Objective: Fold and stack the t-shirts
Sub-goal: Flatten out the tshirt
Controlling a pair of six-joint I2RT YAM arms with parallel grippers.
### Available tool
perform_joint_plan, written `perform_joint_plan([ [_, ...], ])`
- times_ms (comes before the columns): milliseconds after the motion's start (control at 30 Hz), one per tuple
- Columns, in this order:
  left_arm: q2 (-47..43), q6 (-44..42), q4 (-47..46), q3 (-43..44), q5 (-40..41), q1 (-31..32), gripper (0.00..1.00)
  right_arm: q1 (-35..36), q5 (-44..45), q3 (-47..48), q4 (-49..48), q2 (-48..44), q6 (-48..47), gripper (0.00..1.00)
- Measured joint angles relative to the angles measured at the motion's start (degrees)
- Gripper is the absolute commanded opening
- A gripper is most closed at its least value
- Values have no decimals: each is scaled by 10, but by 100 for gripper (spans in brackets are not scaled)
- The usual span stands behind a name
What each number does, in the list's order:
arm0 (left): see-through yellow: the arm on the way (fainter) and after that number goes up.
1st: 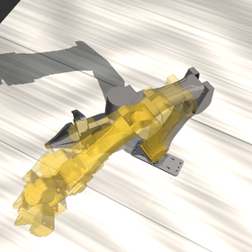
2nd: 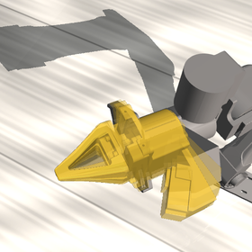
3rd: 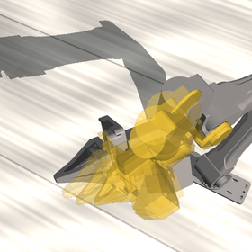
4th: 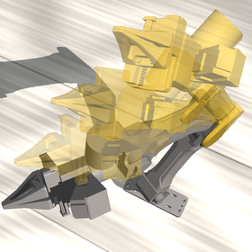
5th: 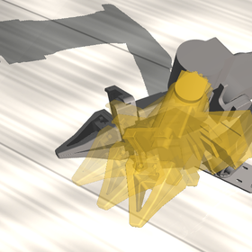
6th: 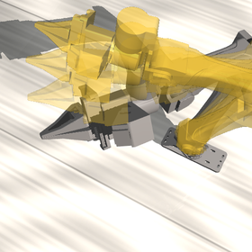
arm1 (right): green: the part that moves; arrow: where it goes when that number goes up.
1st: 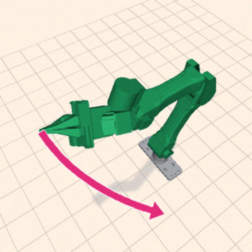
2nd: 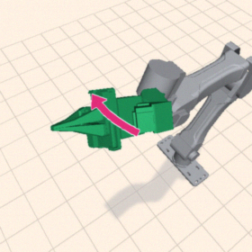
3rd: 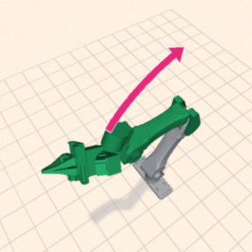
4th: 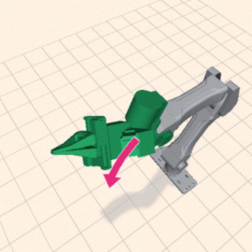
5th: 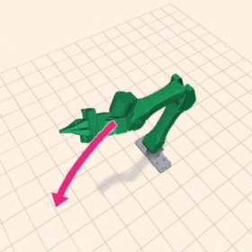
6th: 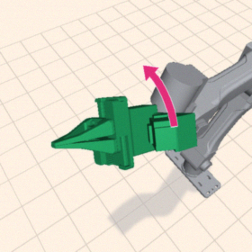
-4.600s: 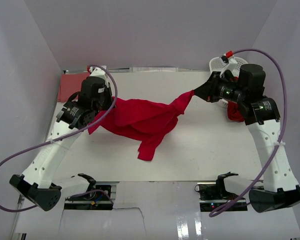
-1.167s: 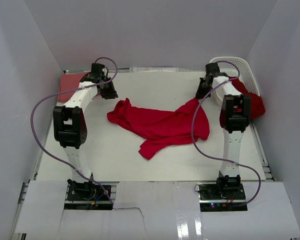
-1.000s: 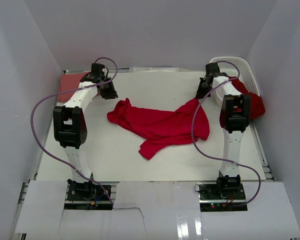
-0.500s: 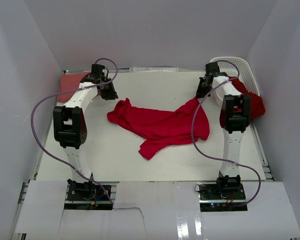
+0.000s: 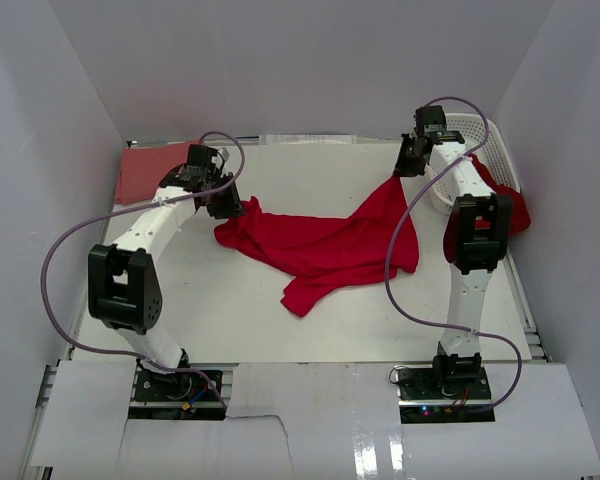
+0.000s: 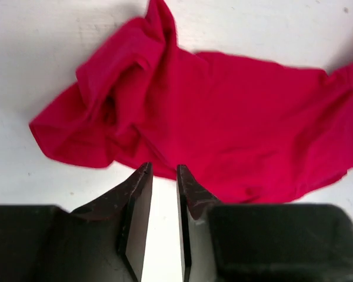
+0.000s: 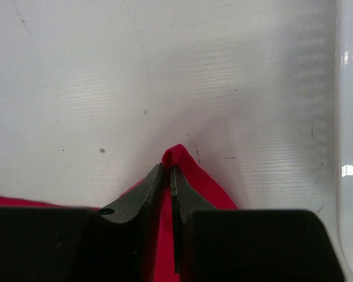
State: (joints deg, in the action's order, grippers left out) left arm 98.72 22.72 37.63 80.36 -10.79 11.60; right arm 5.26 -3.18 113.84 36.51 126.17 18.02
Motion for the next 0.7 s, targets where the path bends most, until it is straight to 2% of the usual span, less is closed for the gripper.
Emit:
perform_joint_plan([
  [67,-43,-2,1,-29,-1,7,41,0,0,0,1,0,0,15],
  [233,-97,-9,-3,-65,16,9,42,1,-2,-1,4,0,0,15],
  [700,18,-8,-15,-105,13,7,41,5,-4,-1,7,0,0,15],
])
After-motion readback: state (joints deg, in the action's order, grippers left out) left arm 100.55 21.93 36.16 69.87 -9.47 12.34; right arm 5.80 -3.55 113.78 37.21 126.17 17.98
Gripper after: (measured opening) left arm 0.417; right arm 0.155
